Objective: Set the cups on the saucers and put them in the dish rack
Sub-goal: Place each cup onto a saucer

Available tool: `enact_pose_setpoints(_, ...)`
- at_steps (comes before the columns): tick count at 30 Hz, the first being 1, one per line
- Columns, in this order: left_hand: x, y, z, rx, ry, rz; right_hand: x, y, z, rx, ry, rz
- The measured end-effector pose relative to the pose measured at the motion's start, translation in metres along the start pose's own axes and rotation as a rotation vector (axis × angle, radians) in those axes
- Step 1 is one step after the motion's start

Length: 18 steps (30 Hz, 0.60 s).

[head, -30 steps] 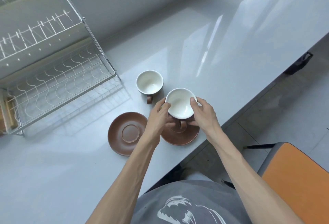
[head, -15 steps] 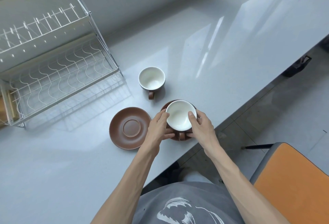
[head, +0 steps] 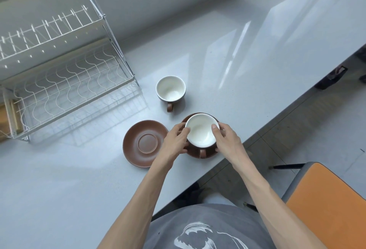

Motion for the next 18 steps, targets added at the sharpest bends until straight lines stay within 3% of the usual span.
enact_pose_setpoints(7,-0.024,0.008,-0.041,-0.001,0.391,0.172,0.042,0.017,-0.010,-0.066,-0.304,-0.189)
enact_pose_setpoints(13,-0.053,0.014,-0.069,-0.324,0.968,0.455,0.090,0.025,-0.003,-0.167,-0.439,-0.342)
enact_pose_setpoints(18,-0.067,0.027,-0.072,-0.443,1.107,0.514,0.115,0.041,0.012,-0.165,-0.495,-0.443)
Point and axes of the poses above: each hand's wrist, its own y-axis towards the middle knuckle, its own z-axis out of the palm, x = y × z, the point moved 6 cm from there along y, towards the middle knuckle, and after that the axes turned 4 degrees about -y, right-handed, at the moved point
